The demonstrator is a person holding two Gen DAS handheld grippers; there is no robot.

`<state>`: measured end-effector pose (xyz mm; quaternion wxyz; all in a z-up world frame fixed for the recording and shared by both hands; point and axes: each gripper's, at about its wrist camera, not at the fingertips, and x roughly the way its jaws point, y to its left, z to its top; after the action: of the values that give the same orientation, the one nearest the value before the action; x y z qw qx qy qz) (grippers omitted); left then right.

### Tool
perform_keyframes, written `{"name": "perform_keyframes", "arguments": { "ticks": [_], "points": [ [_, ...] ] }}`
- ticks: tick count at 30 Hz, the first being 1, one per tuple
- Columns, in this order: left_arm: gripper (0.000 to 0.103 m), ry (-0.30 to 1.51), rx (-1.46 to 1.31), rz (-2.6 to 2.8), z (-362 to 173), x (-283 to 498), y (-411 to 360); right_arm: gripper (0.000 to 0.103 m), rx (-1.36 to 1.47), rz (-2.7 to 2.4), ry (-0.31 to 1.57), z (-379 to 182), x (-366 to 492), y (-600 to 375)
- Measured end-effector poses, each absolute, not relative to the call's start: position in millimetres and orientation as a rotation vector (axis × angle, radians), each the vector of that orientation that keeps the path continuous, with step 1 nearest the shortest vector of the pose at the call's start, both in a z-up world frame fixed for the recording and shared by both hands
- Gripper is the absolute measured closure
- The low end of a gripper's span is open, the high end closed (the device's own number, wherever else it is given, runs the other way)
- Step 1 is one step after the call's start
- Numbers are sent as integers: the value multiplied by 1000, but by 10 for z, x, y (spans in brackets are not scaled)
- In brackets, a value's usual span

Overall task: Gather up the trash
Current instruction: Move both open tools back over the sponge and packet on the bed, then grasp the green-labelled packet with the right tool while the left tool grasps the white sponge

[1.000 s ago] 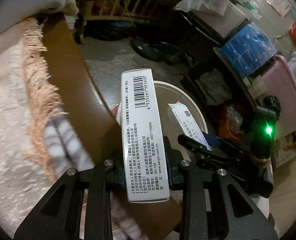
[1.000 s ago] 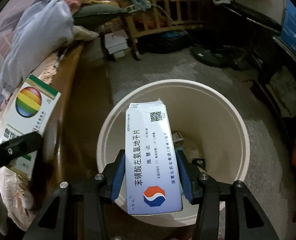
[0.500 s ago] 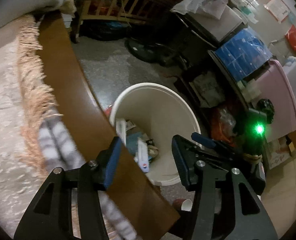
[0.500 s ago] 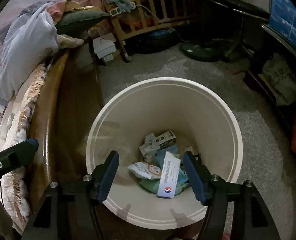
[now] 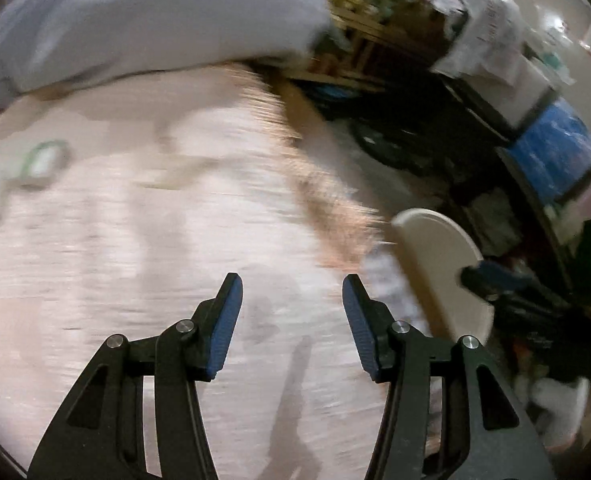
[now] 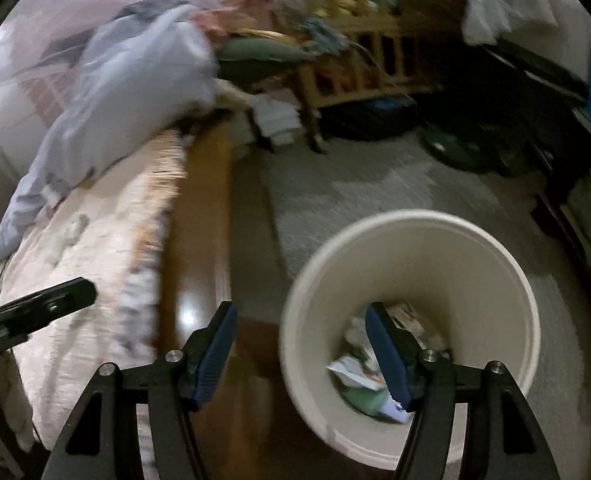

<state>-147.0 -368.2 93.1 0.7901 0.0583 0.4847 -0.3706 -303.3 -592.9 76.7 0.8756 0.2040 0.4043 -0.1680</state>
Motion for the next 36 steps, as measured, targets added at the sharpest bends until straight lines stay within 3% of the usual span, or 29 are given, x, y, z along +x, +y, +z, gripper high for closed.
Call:
{"name": "perform_keyframes", "arguments": {
  "ticks": [15,36],
  "points": [
    [53,1003,139,-420,793,-426,-2057,32,246,-6,891,948,-1724,-4617],
    [50,1050,-9,-461,636,582,-1403,25,-93,288,995,520,518,-3315]
  ]
}}
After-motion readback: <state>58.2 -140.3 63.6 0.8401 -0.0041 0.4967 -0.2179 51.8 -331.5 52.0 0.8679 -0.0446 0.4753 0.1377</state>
